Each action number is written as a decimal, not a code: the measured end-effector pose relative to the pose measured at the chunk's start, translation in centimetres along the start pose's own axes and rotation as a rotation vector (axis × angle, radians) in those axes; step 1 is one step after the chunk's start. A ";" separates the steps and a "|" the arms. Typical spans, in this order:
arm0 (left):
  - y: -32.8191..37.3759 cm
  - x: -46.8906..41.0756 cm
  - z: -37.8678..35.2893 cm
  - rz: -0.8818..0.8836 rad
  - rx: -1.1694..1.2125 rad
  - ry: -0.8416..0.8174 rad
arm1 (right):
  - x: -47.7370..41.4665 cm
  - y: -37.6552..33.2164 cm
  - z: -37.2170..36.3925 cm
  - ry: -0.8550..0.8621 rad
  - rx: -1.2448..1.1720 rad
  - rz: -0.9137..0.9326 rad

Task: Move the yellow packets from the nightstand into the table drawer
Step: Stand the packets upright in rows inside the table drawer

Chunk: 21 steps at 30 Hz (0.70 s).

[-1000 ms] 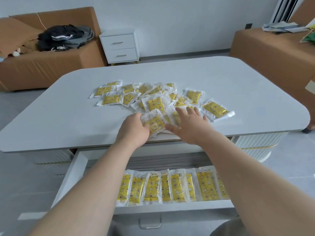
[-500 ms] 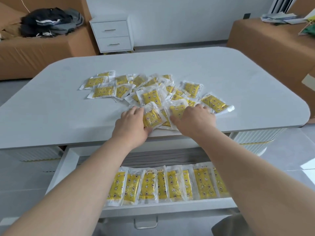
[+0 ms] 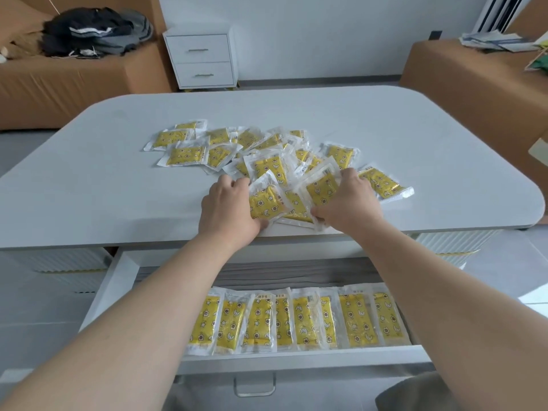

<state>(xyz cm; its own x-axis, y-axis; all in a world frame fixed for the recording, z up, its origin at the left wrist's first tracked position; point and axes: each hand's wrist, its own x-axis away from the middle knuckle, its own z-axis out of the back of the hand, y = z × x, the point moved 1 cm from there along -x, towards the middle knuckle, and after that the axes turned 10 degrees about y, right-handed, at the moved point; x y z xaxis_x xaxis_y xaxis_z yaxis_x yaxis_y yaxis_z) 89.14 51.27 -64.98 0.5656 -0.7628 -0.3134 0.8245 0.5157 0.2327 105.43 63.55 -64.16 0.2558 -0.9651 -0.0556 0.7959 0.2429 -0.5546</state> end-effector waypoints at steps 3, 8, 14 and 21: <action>-0.1 0.2 0.1 0.034 0.056 -0.002 | -0.2 0.6 0.1 -0.011 -0.157 -0.050; -0.1 0.1 0.5 0.116 0.170 0.045 | 0.0 1.0 0.8 -0.046 -0.544 -0.211; -0.1 0.8 1.4 0.297 0.489 -0.027 | 0.6 1.3 1.0 -0.144 -0.655 -0.222; -2.0 2.1 2.2 0.565 0.754 -0.261 | 2.5 1.2 1.1 -0.320 -0.603 -0.134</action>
<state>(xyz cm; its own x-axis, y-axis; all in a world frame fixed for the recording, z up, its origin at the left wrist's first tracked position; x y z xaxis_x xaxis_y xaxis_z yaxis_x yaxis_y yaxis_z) 88.66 47.78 -64.10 0.7785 -0.5888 0.2175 0.1555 0.5166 0.8420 107.65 61.57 -64.06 0.3995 -0.8843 0.2419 0.4117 -0.0627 -0.9091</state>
